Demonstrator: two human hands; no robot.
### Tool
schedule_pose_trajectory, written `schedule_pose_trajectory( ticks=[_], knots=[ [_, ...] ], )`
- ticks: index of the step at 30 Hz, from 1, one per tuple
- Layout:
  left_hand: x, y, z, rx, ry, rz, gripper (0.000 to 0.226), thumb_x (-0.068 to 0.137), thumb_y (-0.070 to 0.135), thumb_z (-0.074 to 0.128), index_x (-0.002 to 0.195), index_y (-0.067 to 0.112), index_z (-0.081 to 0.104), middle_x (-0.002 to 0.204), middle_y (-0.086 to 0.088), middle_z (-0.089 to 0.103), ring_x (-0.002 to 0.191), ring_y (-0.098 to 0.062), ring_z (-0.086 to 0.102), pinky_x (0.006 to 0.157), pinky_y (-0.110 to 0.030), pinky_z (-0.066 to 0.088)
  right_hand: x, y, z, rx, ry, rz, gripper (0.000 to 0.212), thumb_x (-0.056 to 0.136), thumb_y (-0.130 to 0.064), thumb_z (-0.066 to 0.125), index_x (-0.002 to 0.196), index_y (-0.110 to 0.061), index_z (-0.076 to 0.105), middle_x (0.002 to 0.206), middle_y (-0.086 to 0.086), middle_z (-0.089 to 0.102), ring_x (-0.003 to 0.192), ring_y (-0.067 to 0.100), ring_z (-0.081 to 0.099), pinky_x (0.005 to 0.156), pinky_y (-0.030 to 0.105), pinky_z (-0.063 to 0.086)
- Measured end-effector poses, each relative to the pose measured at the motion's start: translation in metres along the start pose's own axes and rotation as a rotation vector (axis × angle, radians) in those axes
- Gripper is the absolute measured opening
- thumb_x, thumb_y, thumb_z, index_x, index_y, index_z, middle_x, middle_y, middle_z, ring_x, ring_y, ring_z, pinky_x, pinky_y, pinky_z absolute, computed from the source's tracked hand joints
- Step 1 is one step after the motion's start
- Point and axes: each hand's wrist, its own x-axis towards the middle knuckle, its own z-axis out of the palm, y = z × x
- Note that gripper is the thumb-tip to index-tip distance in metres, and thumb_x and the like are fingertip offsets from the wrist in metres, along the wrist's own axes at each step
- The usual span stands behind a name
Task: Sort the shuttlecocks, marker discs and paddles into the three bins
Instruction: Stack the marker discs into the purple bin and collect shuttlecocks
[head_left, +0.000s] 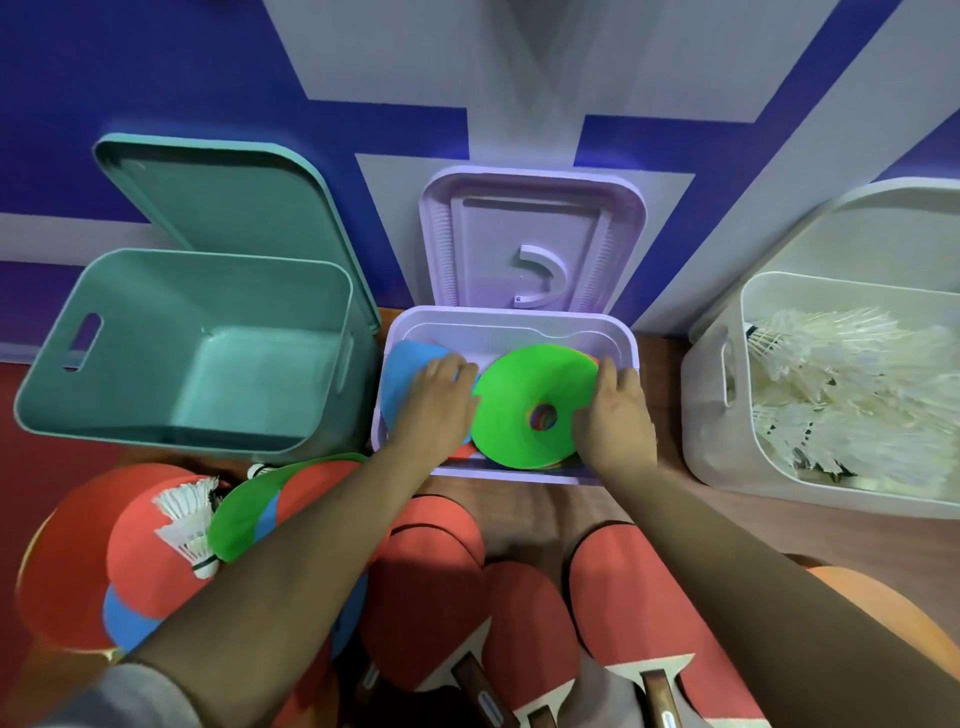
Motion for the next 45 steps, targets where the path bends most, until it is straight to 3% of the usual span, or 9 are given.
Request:
schedule_pose_trajectory(
  ticks=[3,7,12,16,20,25,30,34,45],
  knots=[
    [-0.007,0.01,0.012,-0.171,-0.331,-0.082,0.066,0.093,0.048,0.053,0.148,0.017,0.035,0.138,-0.021,0.045,0.129,-0.038,0.04,0.109,-0.042,0.034,-0.007,0.01,0.009,-0.275,-0.043,-0.141,0.032,0.075,-0.014,0.059,0.104,-0.002,0.061,0.116,0.018,0.054,0.106,0.038,0.049,0.08,0.042,0.045],
    [-0.005,0.016,0.019,-0.224,-0.47,-0.108,0.062,0.094,0.039,0.057,0.148,0.014,0.037,0.154,-0.011,0.034,0.142,-0.023,0.029,0.112,-0.025,0.018,-0.012,0.019,0.018,-0.377,-0.017,-0.229,0.012,0.063,-0.015,0.066,0.067,-0.004,0.063,0.092,0.02,0.061,0.083,0.037,0.054,0.069,0.039,0.048],
    [-0.019,0.009,-0.003,-0.404,-0.242,-0.195,0.04,0.094,0.021,0.059,0.131,0.007,0.056,0.132,-0.016,0.052,0.123,-0.029,0.05,0.103,-0.029,0.036,-0.02,0.013,0.005,-0.194,0.069,-0.281,0.041,0.078,-0.033,0.045,0.092,-0.002,0.067,0.111,0.024,0.06,0.097,0.041,0.053,0.089,0.045,0.046],
    [-0.07,0.005,-0.044,-0.57,0.096,-0.263,0.019,0.091,0.008,0.058,0.109,0.007,0.066,0.108,-0.011,0.064,0.097,-0.019,0.062,0.087,-0.024,0.044,-0.051,-0.008,-0.006,0.146,0.113,-0.297,0.034,0.084,-0.026,0.052,0.102,0.0,0.064,0.103,0.02,0.06,0.101,0.039,0.055,0.092,0.044,0.043],
    [-0.157,-0.002,-0.067,-0.623,0.283,-0.352,0.013,0.09,0.005,0.059,0.098,0.012,0.066,0.095,-0.004,0.067,0.088,-0.014,0.063,0.079,-0.02,0.046,-0.108,-0.037,-0.001,0.296,-0.049,-0.351,0.042,0.081,-0.033,0.042,0.104,-0.001,0.059,0.102,0.016,0.055,0.101,0.033,0.051,0.092,0.041,0.041],
    [-0.274,-0.015,-0.061,-0.611,0.38,-0.616,0.015,0.089,0.002,0.058,0.091,0.016,0.064,0.09,0.001,0.068,0.085,-0.012,0.063,0.078,-0.022,0.048,-0.168,-0.063,0.033,0.29,-0.308,-0.383,0.032,0.085,-0.017,0.06,0.111,0.001,0.057,0.109,0.021,0.055,0.107,0.036,0.051,0.094,0.038,0.037],
    [-0.363,-0.008,-0.045,-0.666,0.447,-0.983,0.01,0.092,0.014,0.057,0.085,0.019,0.061,0.084,0.0,0.067,0.077,-0.015,0.064,0.062,-0.025,0.05,-0.212,-0.084,0.06,0.3,-0.499,-0.375,0.031,0.088,-0.012,0.062,0.113,0.006,0.055,0.11,0.026,0.056,0.105,0.038,0.052,0.09,0.037,0.038],
    [-0.394,-0.016,-0.036,-0.674,0.466,-1.164,0.005,0.09,0.016,0.06,0.087,0.013,0.062,0.085,-0.004,0.069,0.085,-0.026,0.065,0.068,-0.028,0.039,-0.229,-0.102,0.076,0.31,-0.586,-0.33,0.027,0.081,-0.027,0.056,0.095,-0.004,0.055,0.095,0.018,0.06,0.093,0.031,0.055,0.079,0.035,0.038],
    [-0.372,-0.083,0.008,-0.878,0.084,-1.111,0.068,0.067,0.044,0.075,0.123,0.012,0.054,0.114,-0.004,0.066,0.105,-0.022,0.062,0.088,-0.032,0.048,-0.245,-0.162,0.129,0.252,-0.597,-0.224,0.034,0.087,-0.027,0.061,0.116,-0.008,0.06,0.111,0.016,0.066,0.107,0.031,0.06,0.078,0.027,0.039]
  ],
)
